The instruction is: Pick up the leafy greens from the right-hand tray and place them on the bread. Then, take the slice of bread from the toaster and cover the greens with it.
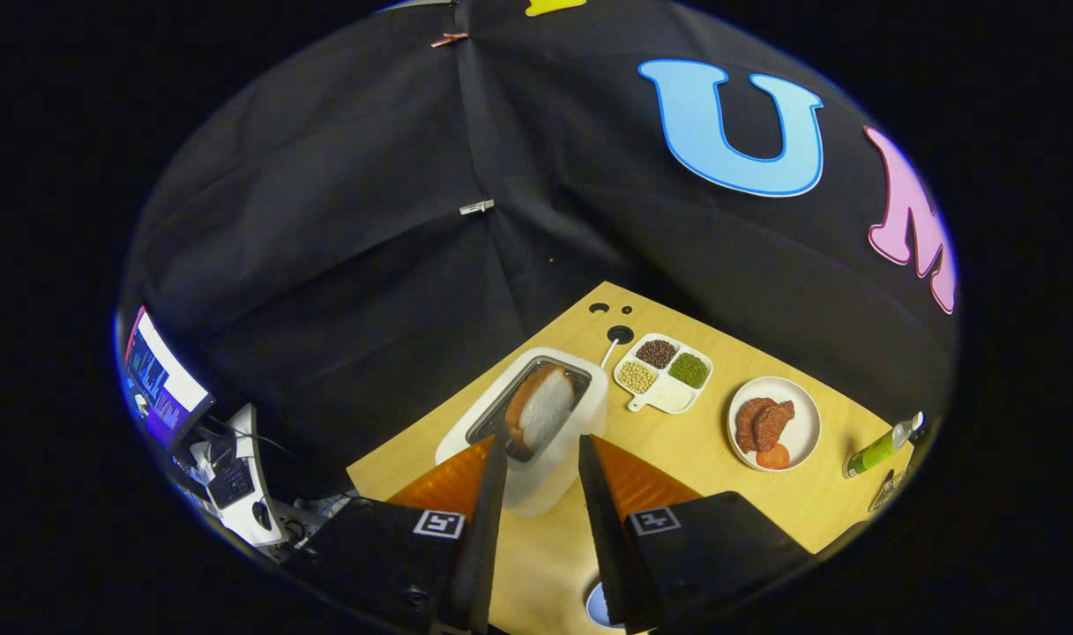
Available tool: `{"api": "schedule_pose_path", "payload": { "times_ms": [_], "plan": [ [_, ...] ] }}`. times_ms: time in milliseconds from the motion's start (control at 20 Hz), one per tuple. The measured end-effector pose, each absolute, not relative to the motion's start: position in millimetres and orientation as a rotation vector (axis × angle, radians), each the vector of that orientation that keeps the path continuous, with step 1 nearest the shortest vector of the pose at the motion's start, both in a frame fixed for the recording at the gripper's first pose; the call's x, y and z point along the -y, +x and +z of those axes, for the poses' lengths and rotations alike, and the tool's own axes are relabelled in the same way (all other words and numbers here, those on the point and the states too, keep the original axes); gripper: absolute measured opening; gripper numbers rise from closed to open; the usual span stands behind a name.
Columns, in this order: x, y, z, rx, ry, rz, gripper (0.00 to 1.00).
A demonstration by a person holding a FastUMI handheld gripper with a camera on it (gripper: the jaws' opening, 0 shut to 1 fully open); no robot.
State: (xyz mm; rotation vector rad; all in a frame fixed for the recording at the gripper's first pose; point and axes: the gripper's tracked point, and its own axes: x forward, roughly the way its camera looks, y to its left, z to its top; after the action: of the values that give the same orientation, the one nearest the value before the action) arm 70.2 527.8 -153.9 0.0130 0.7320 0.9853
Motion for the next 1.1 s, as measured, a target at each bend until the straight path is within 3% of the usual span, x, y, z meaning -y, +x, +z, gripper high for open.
{"api": "schedule_pose_path", "payload": {
  "times_ms": [650, 900, 1100],
  "plan": [
    [-617.5, 105.8, -230.4, -0.873, -0.087, 0.817, 0.53],
    [-608.5, 113.3, -240.1, -0.902, -0.047, 0.762, 0.19],
    [-604.7, 111.9, -224.8, -0.909, 0.05, 0.776, 0.12]
  ]
}}
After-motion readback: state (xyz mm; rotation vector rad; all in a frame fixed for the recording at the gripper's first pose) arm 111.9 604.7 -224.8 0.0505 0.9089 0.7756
